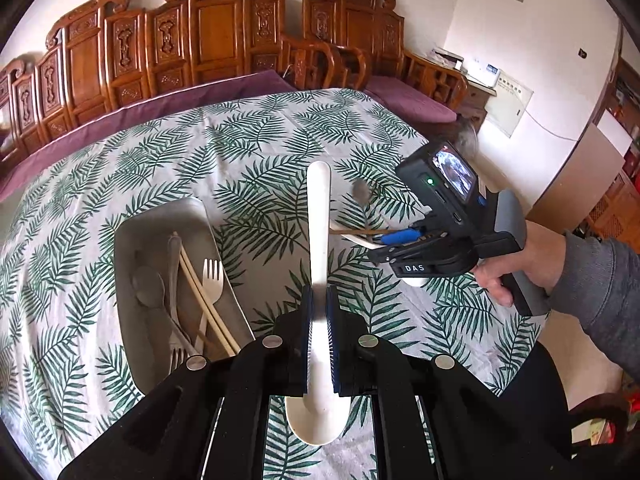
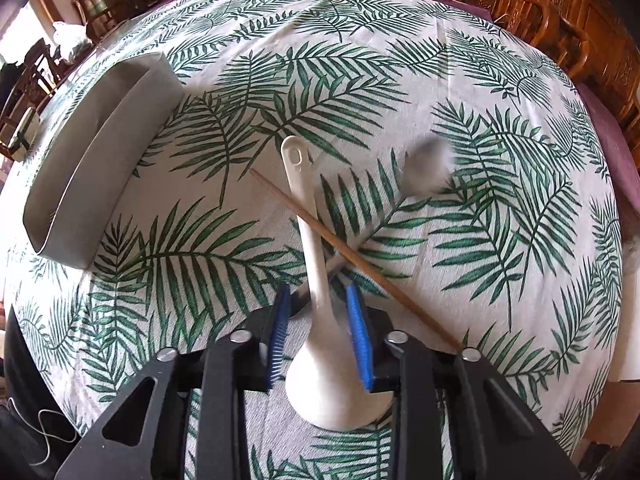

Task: Organize utensils
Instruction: 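Grasp a white plastic ladle-spoon with the right tool while the left tool holds its spoon, then carry the white spoon into the grey tray and open the left tool, then lower the white ladle-spoon into the grey tray and open the right tool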

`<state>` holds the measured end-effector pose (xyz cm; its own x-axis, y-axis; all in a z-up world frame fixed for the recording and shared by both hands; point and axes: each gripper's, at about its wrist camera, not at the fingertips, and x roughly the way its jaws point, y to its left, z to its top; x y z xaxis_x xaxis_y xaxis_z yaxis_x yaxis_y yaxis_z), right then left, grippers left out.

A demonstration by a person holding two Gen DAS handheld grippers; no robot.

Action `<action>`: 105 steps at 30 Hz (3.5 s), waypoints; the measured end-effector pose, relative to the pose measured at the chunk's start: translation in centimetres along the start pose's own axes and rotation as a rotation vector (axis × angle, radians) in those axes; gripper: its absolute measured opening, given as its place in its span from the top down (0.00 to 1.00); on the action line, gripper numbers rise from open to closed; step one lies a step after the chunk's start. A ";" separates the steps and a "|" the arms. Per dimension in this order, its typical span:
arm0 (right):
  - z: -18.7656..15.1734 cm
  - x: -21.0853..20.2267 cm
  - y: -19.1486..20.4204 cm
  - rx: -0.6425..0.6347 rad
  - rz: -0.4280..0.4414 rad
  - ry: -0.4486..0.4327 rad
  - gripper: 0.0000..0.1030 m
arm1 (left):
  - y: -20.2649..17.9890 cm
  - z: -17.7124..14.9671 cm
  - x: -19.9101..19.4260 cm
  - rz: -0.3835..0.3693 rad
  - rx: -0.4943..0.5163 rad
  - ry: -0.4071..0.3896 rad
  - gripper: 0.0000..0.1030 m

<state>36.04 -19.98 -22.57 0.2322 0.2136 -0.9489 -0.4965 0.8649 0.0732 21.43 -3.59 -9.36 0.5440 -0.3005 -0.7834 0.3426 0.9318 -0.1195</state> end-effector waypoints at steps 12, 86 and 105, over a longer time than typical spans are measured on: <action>-1.3 -0.8 1.7 0.036 0.035 -0.021 0.90 | 0.9 -0.5 -1.1 0.001 -0.018 -0.024 0.94; 8.1 -5.2 19.5 0.007 0.177 -0.257 0.89 | 17.7 -3.6 -5.5 0.251 -0.217 -0.118 0.35; 8.8 -2.6 20.5 -0.045 0.152 -0.206 0.87 | 16.7 -4.5 -8.7 0.288 -0.196 -0.150 0.18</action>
<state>32.61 1.21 -15.87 0.3151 0.4314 -0.8454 -0.5743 0.7958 0.1920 19.01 15.45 -7.30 0.7074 -0.0334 -0.7060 0.0140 0.9993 -0.0334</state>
